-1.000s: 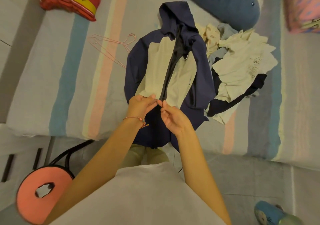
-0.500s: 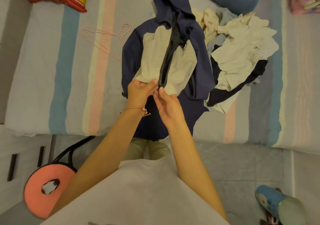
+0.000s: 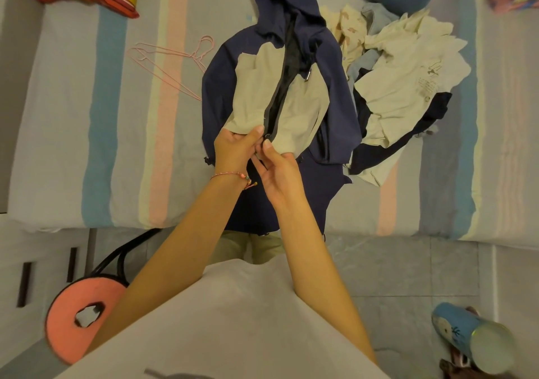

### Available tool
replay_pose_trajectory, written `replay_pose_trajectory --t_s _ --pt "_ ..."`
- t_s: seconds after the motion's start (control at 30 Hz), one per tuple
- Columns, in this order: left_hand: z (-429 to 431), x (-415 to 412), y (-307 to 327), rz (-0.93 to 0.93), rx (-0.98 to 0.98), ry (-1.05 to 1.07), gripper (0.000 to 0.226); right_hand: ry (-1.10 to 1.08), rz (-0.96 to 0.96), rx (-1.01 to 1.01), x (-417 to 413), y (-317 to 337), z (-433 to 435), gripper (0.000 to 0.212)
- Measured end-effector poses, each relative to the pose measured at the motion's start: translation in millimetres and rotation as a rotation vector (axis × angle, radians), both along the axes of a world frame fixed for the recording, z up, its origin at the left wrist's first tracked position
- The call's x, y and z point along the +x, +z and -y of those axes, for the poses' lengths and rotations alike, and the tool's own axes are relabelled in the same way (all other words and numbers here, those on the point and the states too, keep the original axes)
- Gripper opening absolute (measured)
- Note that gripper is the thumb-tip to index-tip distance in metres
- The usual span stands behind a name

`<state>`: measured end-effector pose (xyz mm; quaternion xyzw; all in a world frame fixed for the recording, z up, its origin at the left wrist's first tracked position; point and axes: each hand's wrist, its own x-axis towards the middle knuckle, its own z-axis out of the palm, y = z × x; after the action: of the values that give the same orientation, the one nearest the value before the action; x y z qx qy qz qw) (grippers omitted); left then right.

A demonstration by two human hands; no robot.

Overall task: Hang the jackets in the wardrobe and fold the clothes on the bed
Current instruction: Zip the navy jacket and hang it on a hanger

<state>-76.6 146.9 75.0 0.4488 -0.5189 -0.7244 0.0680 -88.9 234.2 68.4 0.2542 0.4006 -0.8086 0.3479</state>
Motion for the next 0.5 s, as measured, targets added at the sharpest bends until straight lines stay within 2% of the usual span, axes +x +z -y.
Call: replay_pose_trajectory --t_s 0.13,0.33,0.5 --pt "-0.9 -0.8 -2.5 0.025 0.051 -0.003 0.041 0.018 0.004 0.018 -1.9 1.2 0.0 0.021" --pt "1.5 -1.5 -3.1 -0.001 0.194 0.060 0.039 -0.007 0.012 -0.005 -1.8 -0.2 0.3 0.015" --pt "-0.8 0.6 -3.2 0.014 0.137 0.010 0.017 0.020 -0.006 0.021 -1.8 -1.7 2.3 0.018"
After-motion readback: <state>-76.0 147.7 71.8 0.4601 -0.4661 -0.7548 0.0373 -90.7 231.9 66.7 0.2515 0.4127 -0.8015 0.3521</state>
